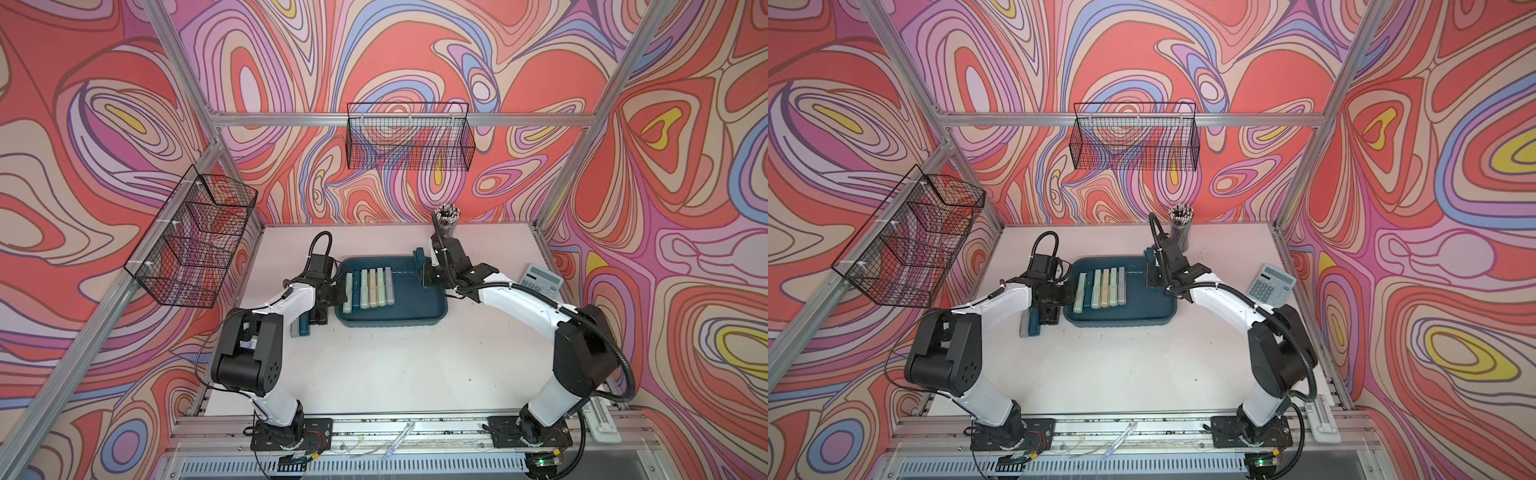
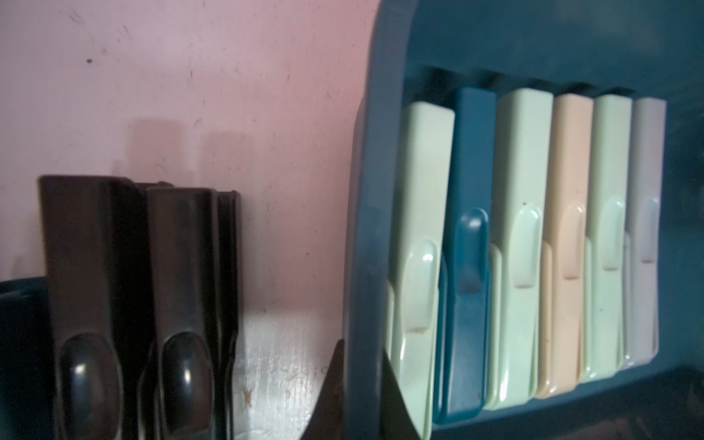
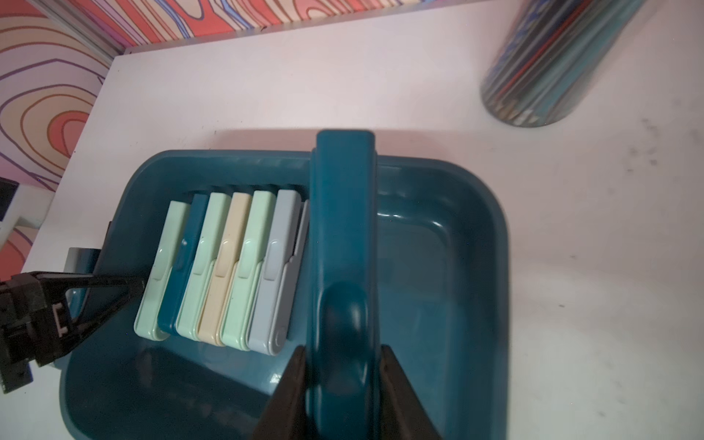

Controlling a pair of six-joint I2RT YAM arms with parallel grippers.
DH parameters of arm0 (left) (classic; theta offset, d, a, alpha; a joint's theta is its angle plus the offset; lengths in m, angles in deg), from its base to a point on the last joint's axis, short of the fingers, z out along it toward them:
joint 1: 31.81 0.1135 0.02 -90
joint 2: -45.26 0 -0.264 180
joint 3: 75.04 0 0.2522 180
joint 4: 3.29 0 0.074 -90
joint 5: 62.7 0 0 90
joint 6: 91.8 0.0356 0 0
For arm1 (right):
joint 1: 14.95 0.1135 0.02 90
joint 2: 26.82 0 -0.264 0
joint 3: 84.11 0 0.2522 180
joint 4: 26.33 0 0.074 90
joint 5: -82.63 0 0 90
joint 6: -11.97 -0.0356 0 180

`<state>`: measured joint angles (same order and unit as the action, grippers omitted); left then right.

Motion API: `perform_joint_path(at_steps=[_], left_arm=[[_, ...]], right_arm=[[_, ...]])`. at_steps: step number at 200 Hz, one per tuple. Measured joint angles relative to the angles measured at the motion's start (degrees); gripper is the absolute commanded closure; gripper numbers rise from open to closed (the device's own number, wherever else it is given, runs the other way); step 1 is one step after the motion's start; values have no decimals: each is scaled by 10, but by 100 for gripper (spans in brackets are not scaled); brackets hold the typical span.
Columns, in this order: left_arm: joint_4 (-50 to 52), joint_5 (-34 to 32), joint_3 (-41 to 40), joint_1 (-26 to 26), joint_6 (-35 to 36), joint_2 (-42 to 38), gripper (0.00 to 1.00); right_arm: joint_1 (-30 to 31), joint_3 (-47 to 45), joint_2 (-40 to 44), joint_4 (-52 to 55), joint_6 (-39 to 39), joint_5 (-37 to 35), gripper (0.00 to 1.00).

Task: Put the pruning pliers into the storage box
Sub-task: Place the pruning pliers in the storage box.

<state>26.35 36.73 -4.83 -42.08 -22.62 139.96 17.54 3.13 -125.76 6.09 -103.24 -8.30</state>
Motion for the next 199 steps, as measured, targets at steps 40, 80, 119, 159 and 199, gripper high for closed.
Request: perform_joint_path(at_steps=[40,80,119,159,199], left_arm=[[0,0,0,0,0,0,100],[0,0,0,-2,0,0,100],[-1,1,0,-2,0,0,100],[-1,1,0,-2,0,0,100],[-2,2,0,-2,0,0,100]], right_arm=[[19,13,-92,-33,-35,16,80],[19,13,-124,-63,-65,20,79],[19,21,-152,-91,-85,21,79],[19,32,-177,-107,-101,30,77],[19,36,-179,-126,-114,43,69]])
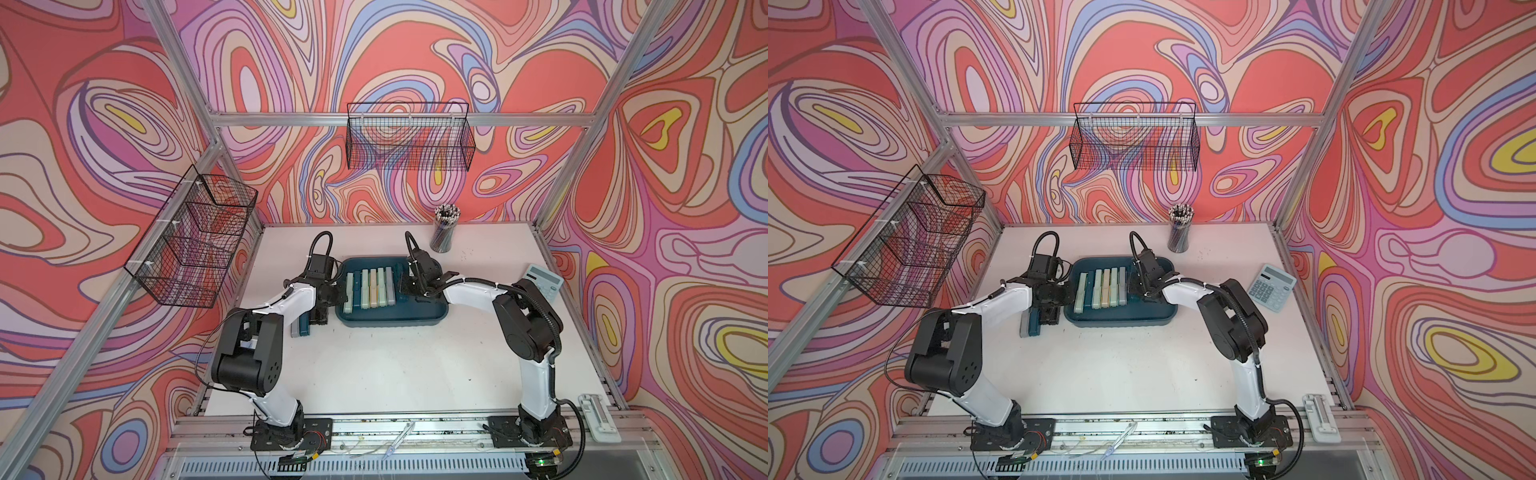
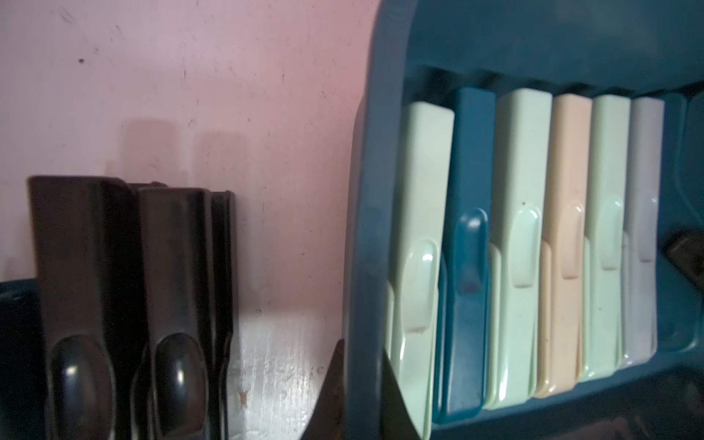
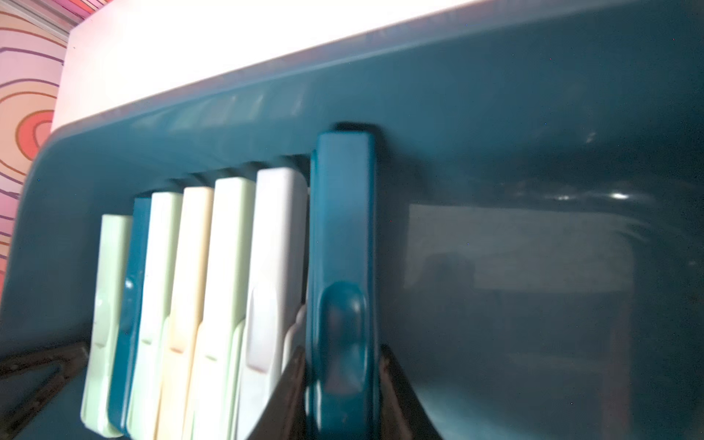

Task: Put the pruning pliers into the storage box
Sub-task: Place the pruning pliers in the storage box.

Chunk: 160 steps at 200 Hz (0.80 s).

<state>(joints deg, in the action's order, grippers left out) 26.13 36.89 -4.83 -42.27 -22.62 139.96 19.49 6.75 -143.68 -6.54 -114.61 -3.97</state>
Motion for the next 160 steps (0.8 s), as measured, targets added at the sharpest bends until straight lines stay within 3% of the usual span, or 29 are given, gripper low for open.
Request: perform_joint_path(at_steps=[100,122,160], left_arm=[[0,0,0,0,0,0,100],[0,0,0,0,0,0,100],[0,0,0,0,0,0,100]], right_arm=[[-1,0,0,-24,-17,23,61],[-2,0,0,-23,-16,24,55],[-2,33,7,43,21,-19,50]])
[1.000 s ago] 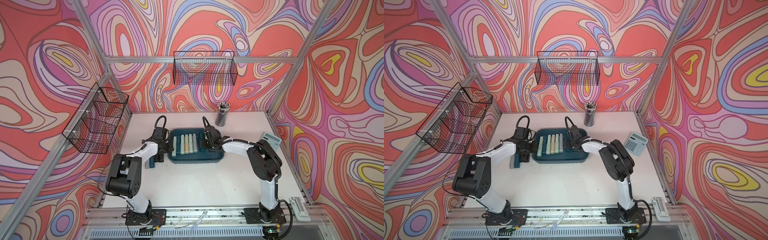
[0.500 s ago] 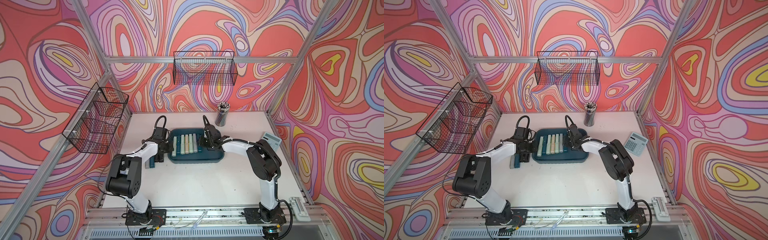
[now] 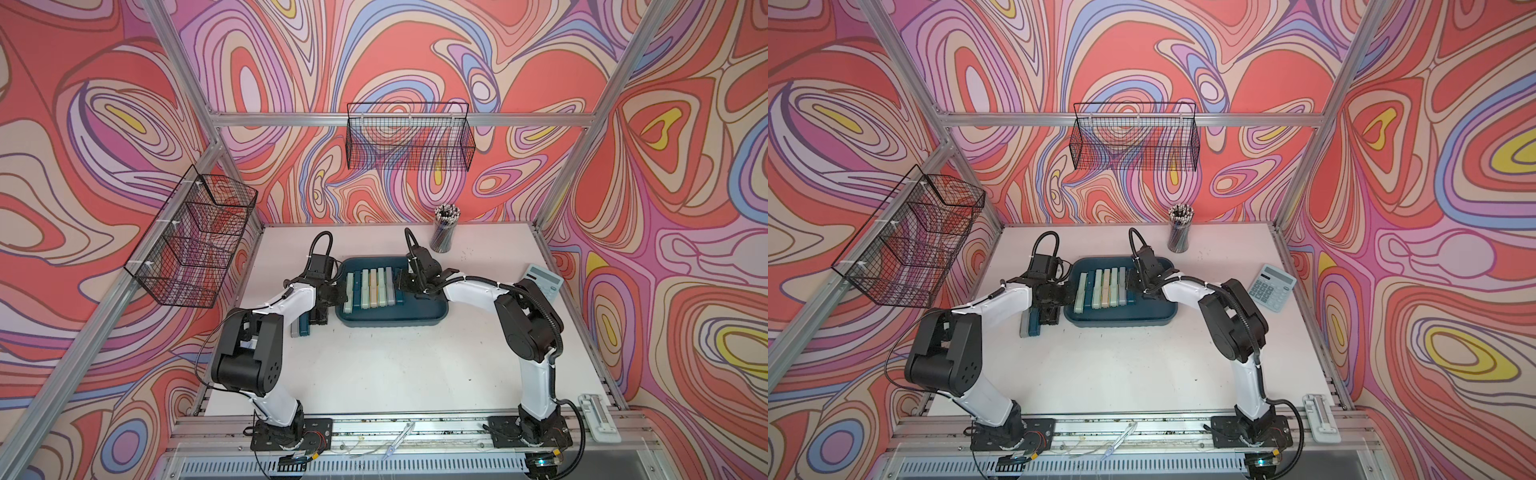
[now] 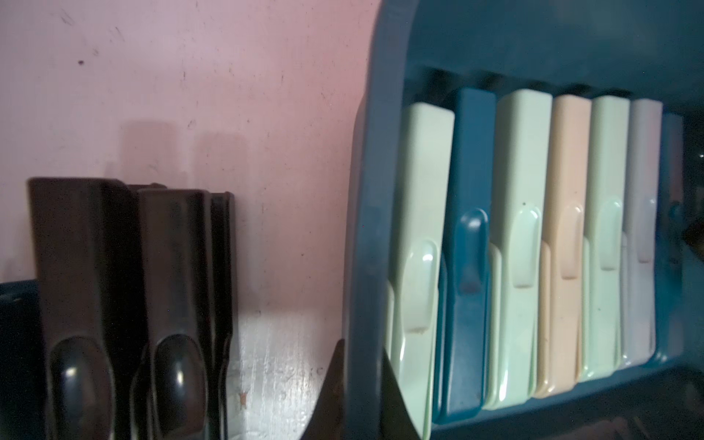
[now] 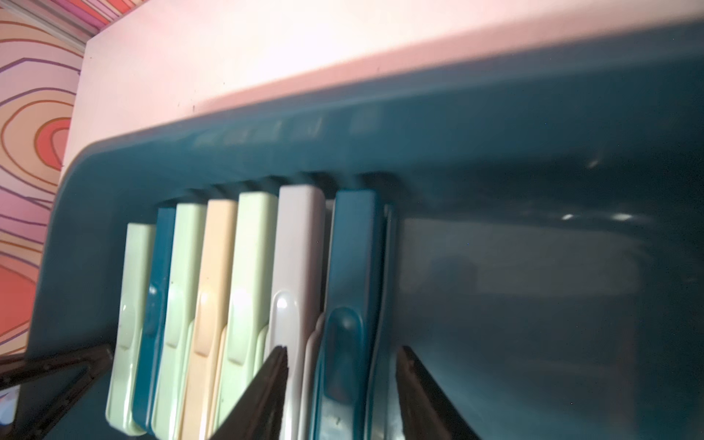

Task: Put the pruning pliers into the storage box
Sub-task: Place the pruning pliers in the storage box.

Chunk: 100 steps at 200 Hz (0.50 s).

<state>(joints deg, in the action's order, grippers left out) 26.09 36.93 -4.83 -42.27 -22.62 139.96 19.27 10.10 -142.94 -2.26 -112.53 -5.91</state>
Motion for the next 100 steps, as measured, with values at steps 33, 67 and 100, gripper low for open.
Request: perform_joint_path(at_steps=[33,67,100], left_arm=[[0,0,0,0,0,0,100],[0,0,0,-1,0,0,100],[0,0,0,-5,0,0,100]], right_arm=[[-15,12,49,71,45,-51,49],[-61,-10,129,118,86,-97,49],[-107,-45,153,147,121,-103,50]])
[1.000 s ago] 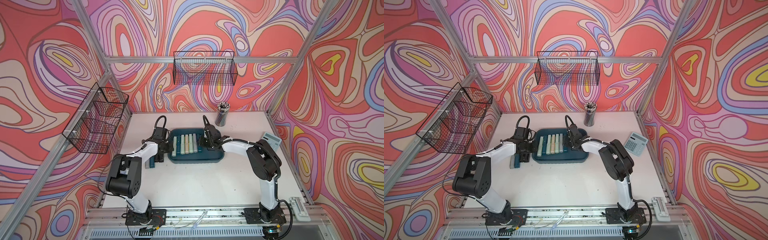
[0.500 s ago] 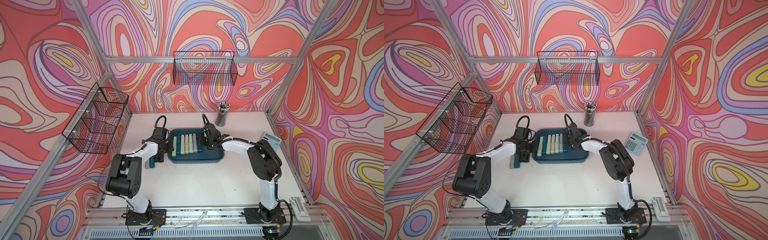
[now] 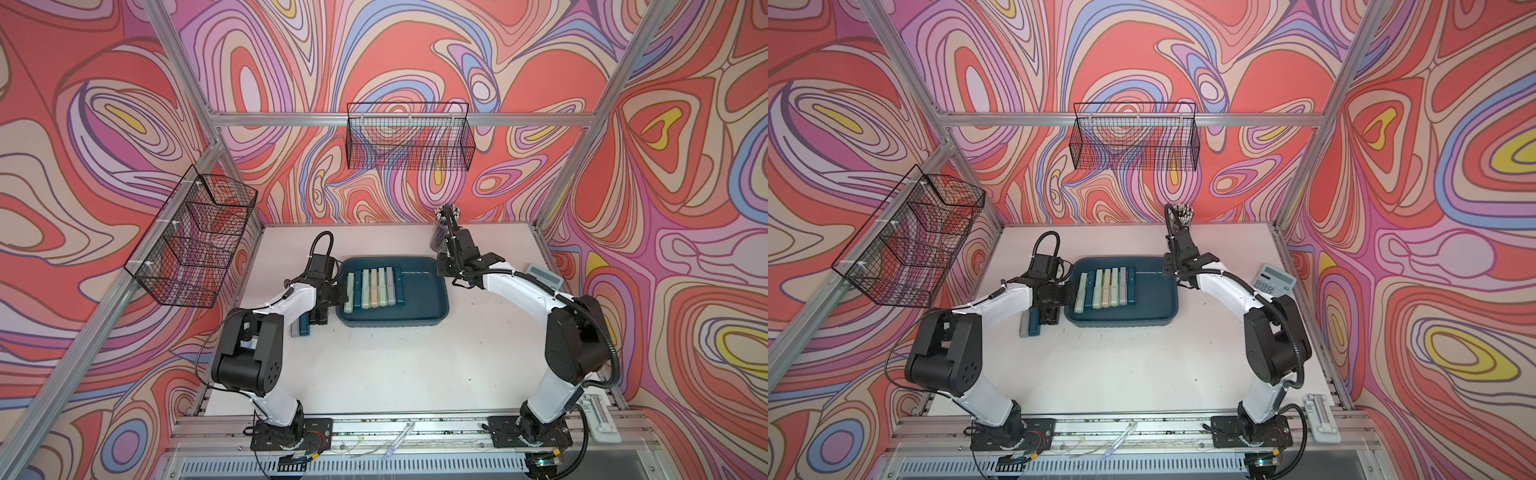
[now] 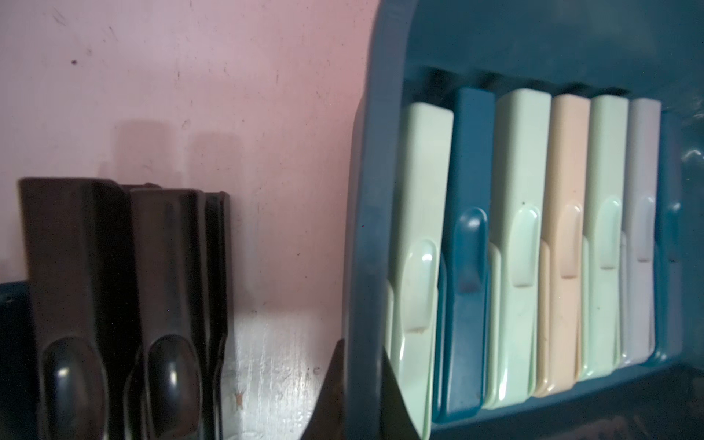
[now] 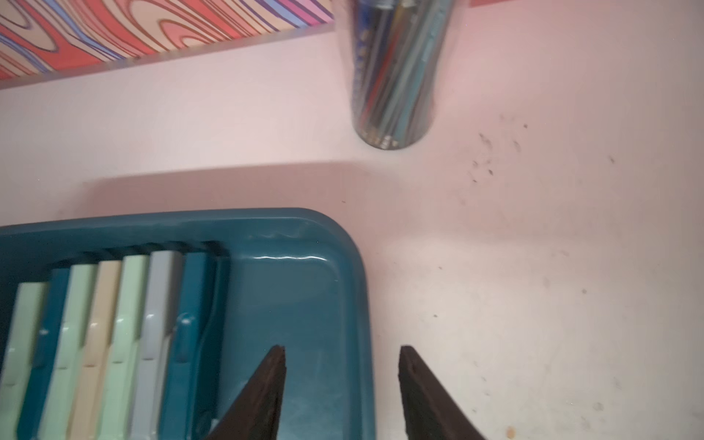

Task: Put the pruning pliers into the storage box
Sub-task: Place the pruning pliers in the storage box, then adjust the storage box at the center of the board.

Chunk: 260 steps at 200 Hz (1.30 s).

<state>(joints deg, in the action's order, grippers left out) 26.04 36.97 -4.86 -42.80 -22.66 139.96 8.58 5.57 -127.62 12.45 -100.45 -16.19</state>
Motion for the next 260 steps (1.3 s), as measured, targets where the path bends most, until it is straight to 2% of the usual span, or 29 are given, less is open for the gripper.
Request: perform_joint_path(at_steps=[38,56,75,105,150,180,225,260], left_arm=[[0,0,0,-7,0,0,100],[0,-1,0,-10,0,0,100],[0,-3,0,-17,0,0,97],[1,-3,0,-23,0,0,86],[0,0,6,-25,0,-27,65],[3,-3,19,-25,0,-54,54],[43,-21,14,-25,0,-103,50],[68,-24,-43,-25,-18,-157,48]], right_arm=[[-3,-44,-20,16,19,2,53],[-6,-60,-30,15,21,7,58],[-10,-66,-39,9,23,16,69],[-14,-73,-43,-9,27,27,84],[-34,-99,-42,-49,30,45,93],[-56,-122,-24,-60,39,49,94],[-102,-154,15,-44,55,43,94],[-118,-157,33,-35,67,39,94]])
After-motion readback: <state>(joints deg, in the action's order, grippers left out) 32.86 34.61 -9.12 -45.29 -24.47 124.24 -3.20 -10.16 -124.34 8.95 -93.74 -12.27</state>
